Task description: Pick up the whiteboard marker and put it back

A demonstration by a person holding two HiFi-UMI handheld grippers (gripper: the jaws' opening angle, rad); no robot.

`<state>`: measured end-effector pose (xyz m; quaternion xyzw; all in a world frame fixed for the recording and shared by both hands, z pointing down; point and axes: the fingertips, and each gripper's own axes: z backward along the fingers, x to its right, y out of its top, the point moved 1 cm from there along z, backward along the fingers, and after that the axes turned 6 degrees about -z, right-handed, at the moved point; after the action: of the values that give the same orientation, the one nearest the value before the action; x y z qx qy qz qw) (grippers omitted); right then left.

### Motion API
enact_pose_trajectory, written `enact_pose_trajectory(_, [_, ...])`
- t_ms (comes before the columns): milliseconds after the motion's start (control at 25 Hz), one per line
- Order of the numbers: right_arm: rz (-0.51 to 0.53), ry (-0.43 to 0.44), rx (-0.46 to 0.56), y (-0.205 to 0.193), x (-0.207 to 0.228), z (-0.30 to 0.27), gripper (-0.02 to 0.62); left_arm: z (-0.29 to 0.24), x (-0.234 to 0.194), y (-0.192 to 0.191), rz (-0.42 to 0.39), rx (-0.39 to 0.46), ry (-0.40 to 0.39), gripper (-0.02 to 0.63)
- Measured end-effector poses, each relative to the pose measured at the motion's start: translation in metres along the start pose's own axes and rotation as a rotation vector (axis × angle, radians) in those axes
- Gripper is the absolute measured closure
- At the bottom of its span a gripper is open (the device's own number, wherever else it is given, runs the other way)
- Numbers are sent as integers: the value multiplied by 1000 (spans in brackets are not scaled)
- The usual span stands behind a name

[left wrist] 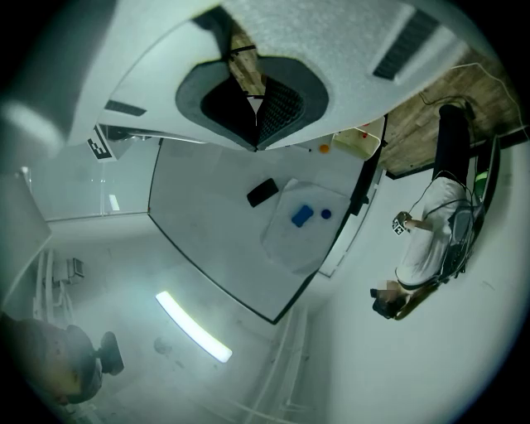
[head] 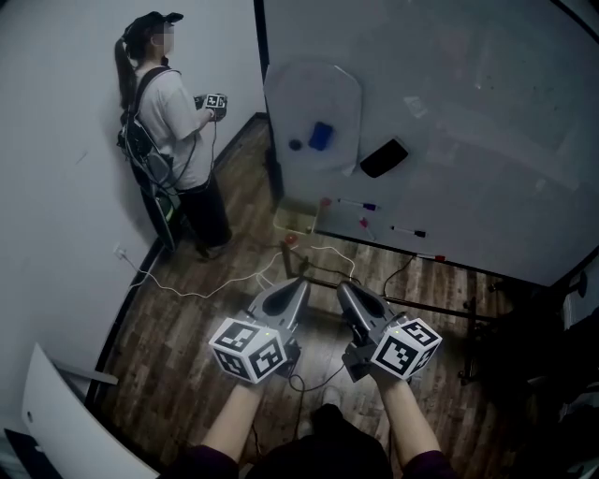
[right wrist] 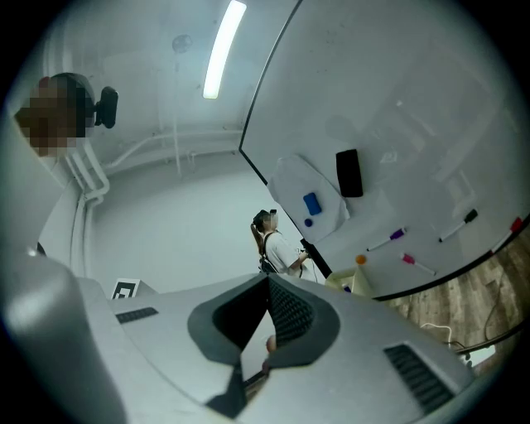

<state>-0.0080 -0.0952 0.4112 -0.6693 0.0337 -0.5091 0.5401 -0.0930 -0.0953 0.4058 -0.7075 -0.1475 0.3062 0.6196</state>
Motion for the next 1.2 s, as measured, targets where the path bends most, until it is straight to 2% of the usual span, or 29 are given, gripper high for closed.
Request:
enact_pose_trajectory(720, [-61,65,-62,34,76,-43,592,-79,-36,1,-15,-28,118,601])
enact_pose_trajectory(1200, [-99,65,-87,26,96,-75,592,-99,-72,-8,-26,-72,152,601])
